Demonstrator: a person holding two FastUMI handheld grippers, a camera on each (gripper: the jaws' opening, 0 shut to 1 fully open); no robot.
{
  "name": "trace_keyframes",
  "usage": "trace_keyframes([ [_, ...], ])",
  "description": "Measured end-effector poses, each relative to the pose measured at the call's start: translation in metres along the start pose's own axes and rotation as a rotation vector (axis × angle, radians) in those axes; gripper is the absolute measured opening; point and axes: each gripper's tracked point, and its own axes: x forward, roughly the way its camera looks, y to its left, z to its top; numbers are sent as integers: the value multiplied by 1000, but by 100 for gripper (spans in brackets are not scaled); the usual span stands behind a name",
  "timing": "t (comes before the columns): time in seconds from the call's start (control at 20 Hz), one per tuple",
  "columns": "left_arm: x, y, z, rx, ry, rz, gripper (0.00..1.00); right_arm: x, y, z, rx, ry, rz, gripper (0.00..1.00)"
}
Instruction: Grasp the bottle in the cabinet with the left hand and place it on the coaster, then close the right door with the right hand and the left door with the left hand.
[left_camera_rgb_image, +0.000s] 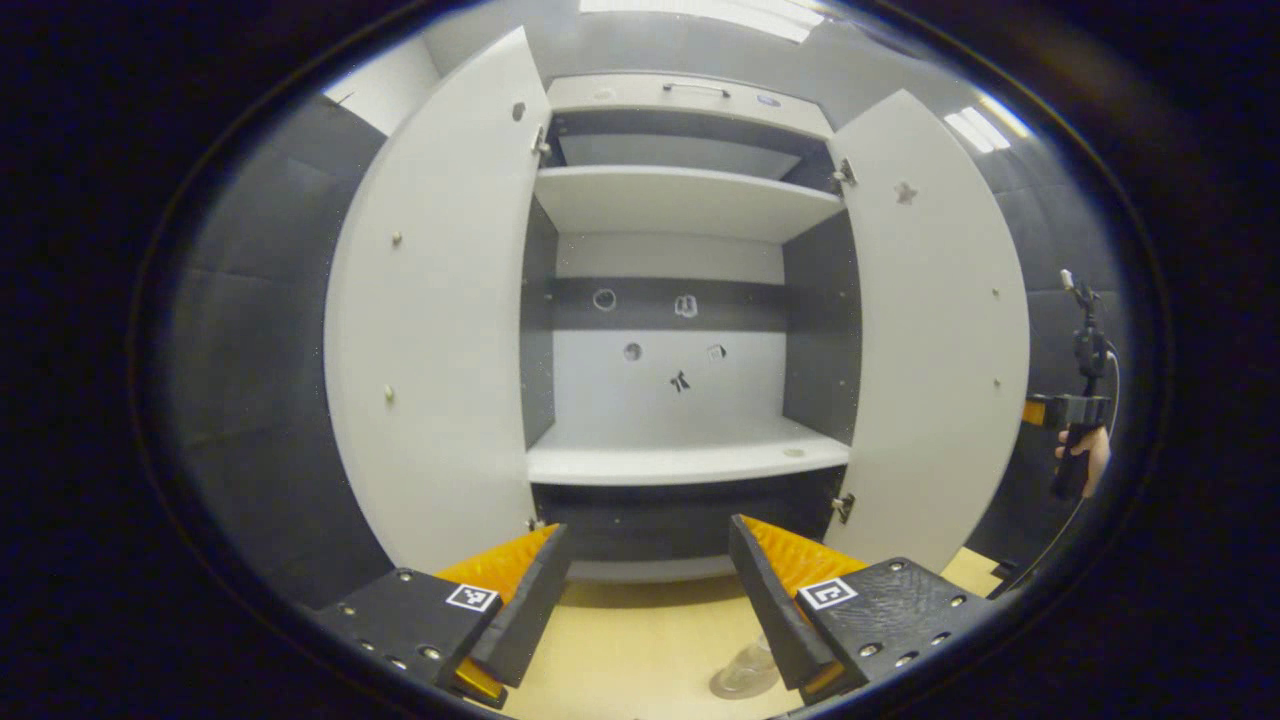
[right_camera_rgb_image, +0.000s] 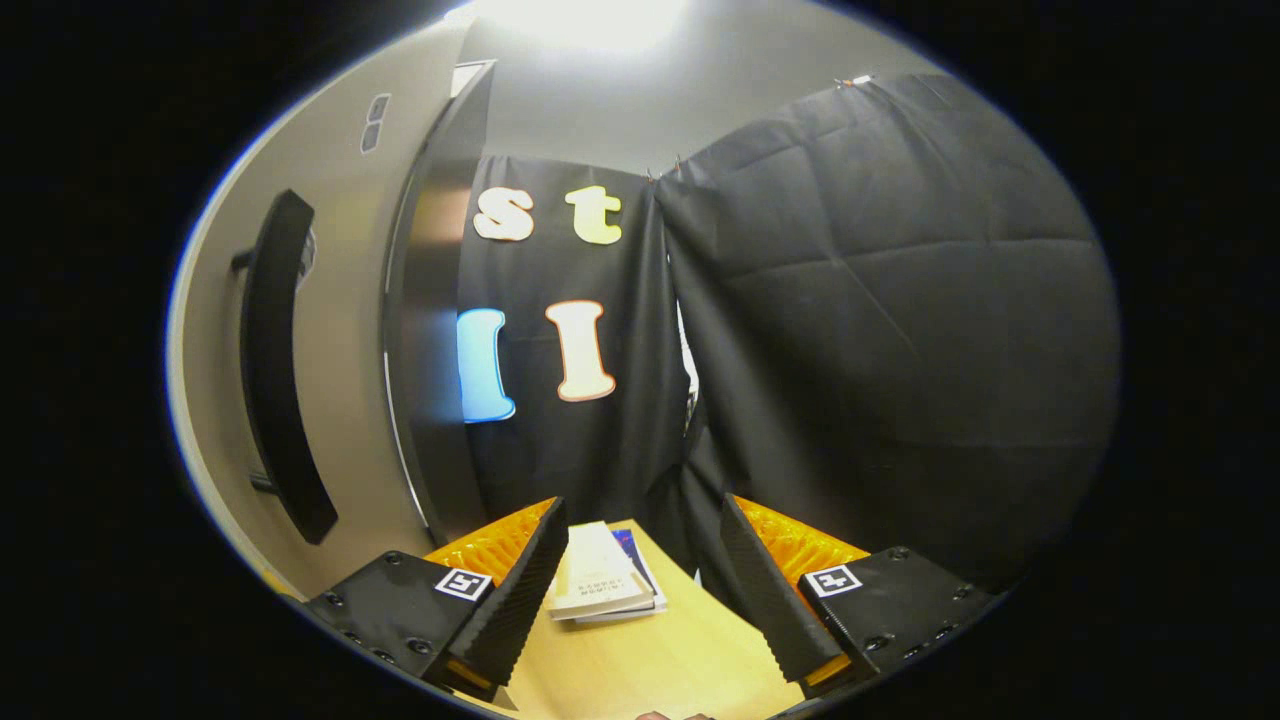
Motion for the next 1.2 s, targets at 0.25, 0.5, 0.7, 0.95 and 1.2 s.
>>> trace_keyframes([
  [0.25, 20, 29, 48, 38, -8, 39, 93, -17, 9, 43, 14, -79, 34, 92],
  [0.5, 17, 17, 56, 42, -25, -42, 93, -20, 31, 78, -37, -102, 167, 92],
  [0.7, 7, 8, 49, 24, -13, -82, 90, -18, 52, 110, -20, -142, 268, 97],
  [0.95, 8, 8, 43, 2, 2, -110, 93, -17, 64, 95, 22, -64, 321, 97],
  [1.2, 11, 21, 29, -20, 30, -93, 93, -17, 69, 93, 47, -22, 239, 97],
])
